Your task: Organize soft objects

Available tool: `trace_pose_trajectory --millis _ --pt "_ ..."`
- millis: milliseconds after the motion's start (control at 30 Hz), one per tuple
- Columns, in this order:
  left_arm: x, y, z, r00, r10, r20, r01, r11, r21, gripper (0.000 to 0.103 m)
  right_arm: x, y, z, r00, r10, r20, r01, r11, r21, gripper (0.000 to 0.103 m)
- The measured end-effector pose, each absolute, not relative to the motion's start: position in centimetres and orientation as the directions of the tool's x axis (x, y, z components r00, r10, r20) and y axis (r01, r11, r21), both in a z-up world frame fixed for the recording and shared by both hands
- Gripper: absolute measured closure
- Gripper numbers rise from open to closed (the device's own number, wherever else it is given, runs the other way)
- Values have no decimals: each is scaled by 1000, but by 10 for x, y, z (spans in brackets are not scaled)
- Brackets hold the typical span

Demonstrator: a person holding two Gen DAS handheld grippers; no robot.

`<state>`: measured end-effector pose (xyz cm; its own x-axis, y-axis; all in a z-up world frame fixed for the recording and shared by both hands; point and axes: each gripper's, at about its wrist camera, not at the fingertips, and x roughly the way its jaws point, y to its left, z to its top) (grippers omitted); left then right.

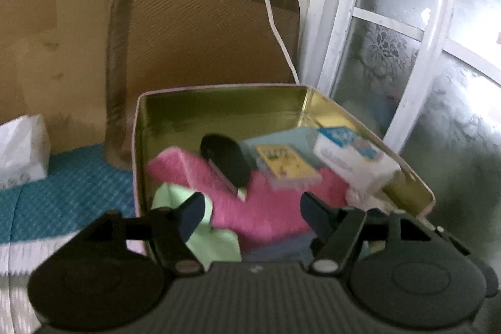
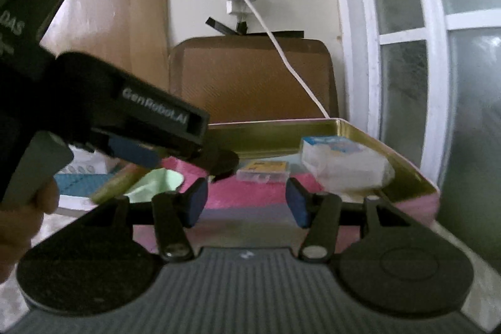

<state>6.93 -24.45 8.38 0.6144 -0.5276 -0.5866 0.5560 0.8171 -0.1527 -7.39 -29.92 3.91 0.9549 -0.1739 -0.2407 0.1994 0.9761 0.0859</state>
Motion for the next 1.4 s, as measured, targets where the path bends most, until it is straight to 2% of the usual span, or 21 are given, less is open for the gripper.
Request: trace_pose_trajectory --millis 133,200,367,433,500,600,867,1033,1200,1400 --pt "43 -224 84 635 -498 -590 534 835 -131 31 -95 -283 38 956 -189 -223 216 971 104 45" --pt "29 -214 86 646 -488 -586 530 840 -116 27 -105 -278 38 955 -193 -226 224 968 117 45" --pt "-6 -183 86 684 -459 -567 508 858 -82 21 -129 -267 35 944 -169 -282 224 958 179 45" --pt "-17 -172 84 693 -444 -568 496 865 -71 16 -137 -260 34 938 -147 -314 217 956 199 45" --pt "-29 -159 80 704 -427 -567 482 874 -61 6 -144 -253 32 932 -127 -340 209 954 217 45" --pt "-47 -139 74 726 -404 -557 455 889 -52 0 -155 -243 31 924 -100 -370 203 946 251 44" --pt "-80 -104 56 722 -368 -585 429 903 -39 0 -182 -218 28 905 -89 -416 233 922 310 40" --pt "-93 -92 46 721 -344 -602 412 911 -26 0 -190 -212 32 897 -82 -434 254 899 356 32" --pt "-101 -80 38 720 -327 -613 386 922 -39 0 -196 -208 37 900 -82 -427 262 887 381 28" --pt "-108 -69 36 757 -303 -579 342 939 -45 0 -202 -199 42 912 -89 -400 252 891 378 25"
